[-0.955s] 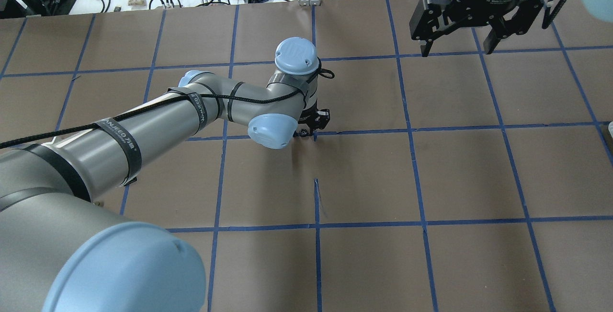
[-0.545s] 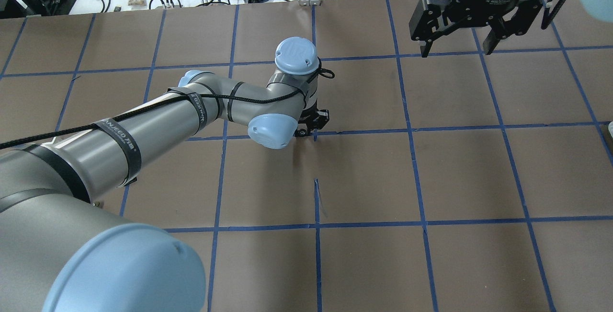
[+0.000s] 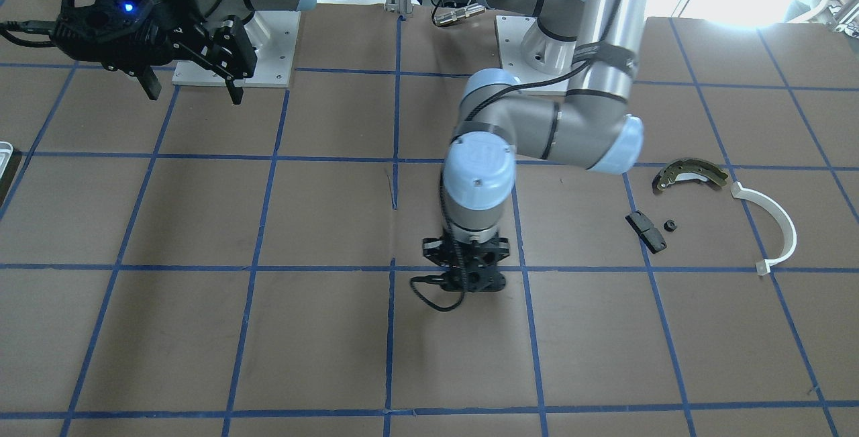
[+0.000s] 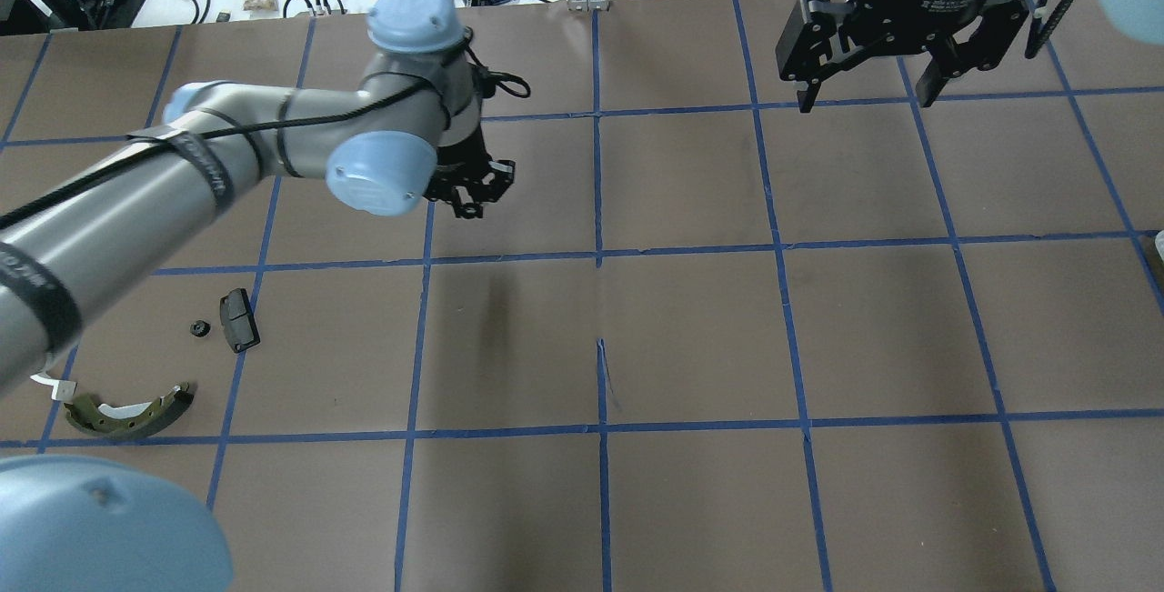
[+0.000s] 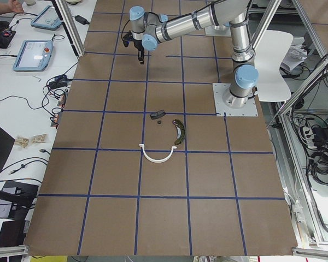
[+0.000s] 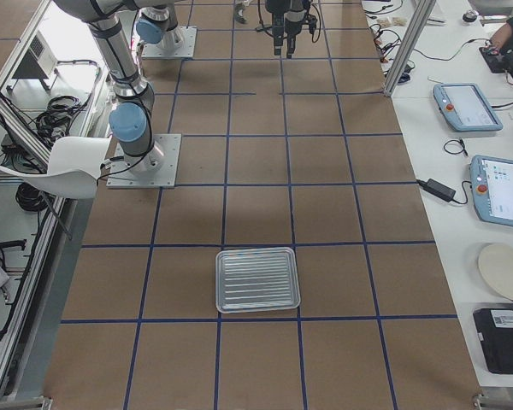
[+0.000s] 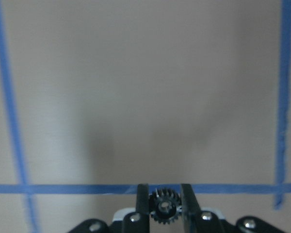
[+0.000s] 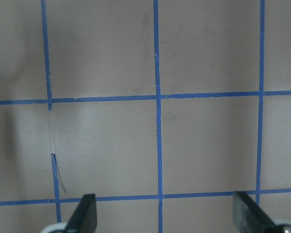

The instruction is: Place bearing gear from tray to pile

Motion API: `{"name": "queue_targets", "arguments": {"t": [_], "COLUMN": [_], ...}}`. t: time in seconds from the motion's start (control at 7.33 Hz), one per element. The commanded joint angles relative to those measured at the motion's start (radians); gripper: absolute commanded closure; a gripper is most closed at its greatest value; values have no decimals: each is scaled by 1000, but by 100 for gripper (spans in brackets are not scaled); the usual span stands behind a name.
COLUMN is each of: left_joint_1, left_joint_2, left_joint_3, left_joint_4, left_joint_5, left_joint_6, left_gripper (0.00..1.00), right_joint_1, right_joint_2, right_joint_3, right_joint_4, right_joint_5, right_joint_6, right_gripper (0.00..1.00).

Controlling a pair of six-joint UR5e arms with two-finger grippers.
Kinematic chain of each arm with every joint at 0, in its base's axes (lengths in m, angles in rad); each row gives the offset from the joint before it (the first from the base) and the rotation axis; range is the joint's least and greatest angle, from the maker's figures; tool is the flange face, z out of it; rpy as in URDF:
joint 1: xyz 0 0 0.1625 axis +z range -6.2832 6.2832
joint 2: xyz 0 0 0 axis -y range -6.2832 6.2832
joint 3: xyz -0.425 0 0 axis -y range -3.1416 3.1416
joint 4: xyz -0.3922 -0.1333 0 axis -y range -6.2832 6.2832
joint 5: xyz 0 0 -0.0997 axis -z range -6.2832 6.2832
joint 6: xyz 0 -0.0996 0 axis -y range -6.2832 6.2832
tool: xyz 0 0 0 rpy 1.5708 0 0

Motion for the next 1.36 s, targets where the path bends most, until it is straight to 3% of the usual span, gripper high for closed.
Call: {"name": "queue_targets", "arguments": {"t": [0.0, 0.27, 0.55, 0.68, 1.23], "left_joint_1": [230, 434, 682, 749, 722], "left_joint_2": [104, 155, 143, 107, 103], "left_joint_3": [-25, -152, -322, -367, -365], "left_joint_4": [-82, -8, 226, 332, 294], "left_joint_5": [81, 76, 67, 53, -13], "left_joint_6": [280, 565, 829, 902, 890], "left_gripper": [91, 95, 95, 95, 95], "right_joint_1": [-1, 0, 0, 0, 2], "right_joint_2": [0, 0, 0, 0, 5], "right_joint_3": [0, 0, 0, 0, 0], "right_joint_4": [0, 0, 0, 0, 0], "right_joint_5": [-2, 2, 4, 4, 6], "right_joint_6": [0, 0, 0, 0, 0], "right_gripper": [0, 0, 0, 0, 0]}}
